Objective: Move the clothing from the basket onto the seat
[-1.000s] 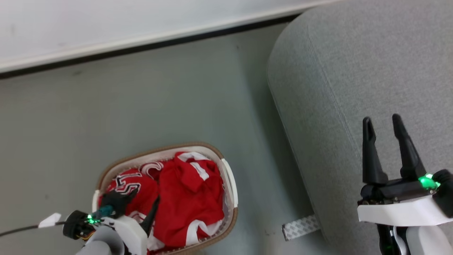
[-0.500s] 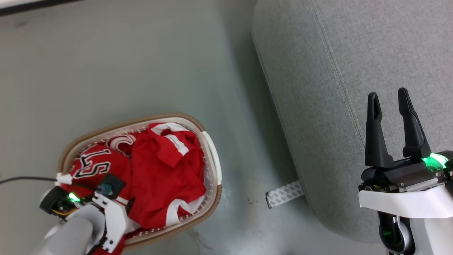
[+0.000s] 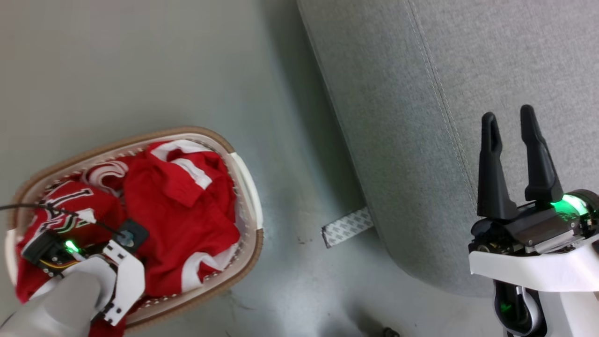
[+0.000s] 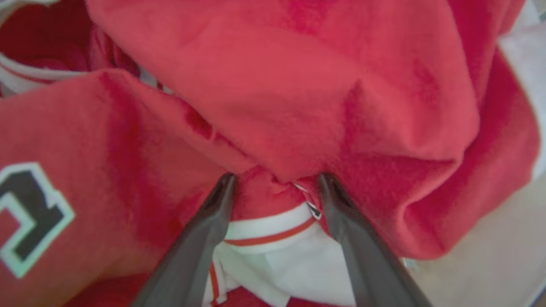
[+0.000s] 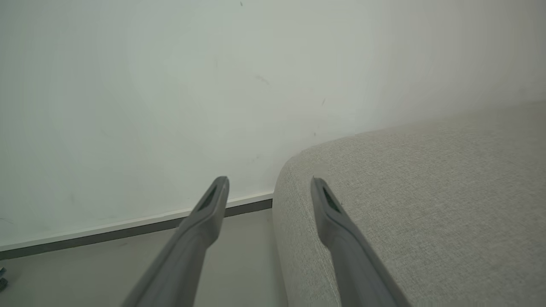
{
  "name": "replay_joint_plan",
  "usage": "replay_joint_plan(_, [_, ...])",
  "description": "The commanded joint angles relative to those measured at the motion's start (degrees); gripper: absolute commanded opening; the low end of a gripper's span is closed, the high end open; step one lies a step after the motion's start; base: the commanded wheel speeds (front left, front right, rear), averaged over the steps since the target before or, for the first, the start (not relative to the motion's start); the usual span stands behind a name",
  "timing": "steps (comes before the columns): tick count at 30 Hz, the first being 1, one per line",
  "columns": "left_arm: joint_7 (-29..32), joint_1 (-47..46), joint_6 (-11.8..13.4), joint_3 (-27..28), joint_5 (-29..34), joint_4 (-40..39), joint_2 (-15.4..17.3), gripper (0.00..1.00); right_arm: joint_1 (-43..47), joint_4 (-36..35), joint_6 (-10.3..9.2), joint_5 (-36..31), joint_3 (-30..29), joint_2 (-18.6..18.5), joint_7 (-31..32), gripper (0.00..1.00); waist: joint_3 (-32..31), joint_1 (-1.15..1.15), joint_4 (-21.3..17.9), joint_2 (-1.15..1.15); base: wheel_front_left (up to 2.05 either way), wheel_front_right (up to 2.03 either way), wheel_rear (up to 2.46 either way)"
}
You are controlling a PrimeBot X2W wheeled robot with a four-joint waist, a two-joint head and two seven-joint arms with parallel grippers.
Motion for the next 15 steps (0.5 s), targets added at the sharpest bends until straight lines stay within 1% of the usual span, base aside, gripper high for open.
replay_joint_plan(1, [0.45, -0.55, 0.08, -0.6, -0.55, 0.55, 0.92, 1.0, -0.48, -0.53, -0.12, 0.43, 0.32, -0.11, -0.02, 1.0, 1.15, 0.0, -1.08, 0.0, 0.0, 0.0, 0.0])
replay_joint_plan(10, [4.53, -1.03, 0.08, -4.99, -3.59, 2.33, 1.72, 1.0, -0.17, -0.48, -0.12, 1.1, 1.72, -0.1, -0.02, 1.0, 2.9, 0.0, -2.26, 0.0, 0.0, 0.0, 0.0])
replay_joint_plan(11, [4.57, -1.21, 0.08, -5.3, -3.92, 2.3, 1.79, 0.85, -0.23, -0.43, -0.12, 0.97, 1.69, -0.1, -0.02, 1.0, 2.93, 0.0, -2.22, 0.0, 0.0, 0.0, 0.0])
replay_joint_plan(12, [4.36, -1.36, 0.08, -5.55, -4.24, 2.21, 1.84, 0.61, -0.28, -0.41, -0.12, 0.84, 1.59, -0.11, -0.02, 1.0, 2.9, 0.0, -2.16, 0.0, 0.0, 0.0, 0.0])
replay_joint_plan(13, [4.17, -1.37, 0.08, -5.86, -4.66, 2.14, 1.89, 0.33, -0.3, -0.43, -0.12, 0.69, 1.45, -0.11, -0.02, 1.0, 2.86, 0.0, -2.1, 0.0, 0.0, 0.0, 0.0])
replay_joint_plan(14, [3.94, -1.44, 0.08, -6.19, -4.93, 2.04, 1.94, 0.07, -0.28, -0.47, -0.12, 0.48, 1.32, -0.1, -0.02, 1.0, 2.79, 0.0, -2.01, 0.0, 0.0, 0.0, 0.0])
replay_joint_plan(15, [3.69, -1.58, 0.09, -6.46, -5.32, 1.94, 2.0, 0.0, -0.31, -0.41, -0.12, 0.25, 1.21, -0.1, -0.02, 1.0, 2.7, 0.0, -1.89, 0.0, 0.0, 0.0, 0.0])
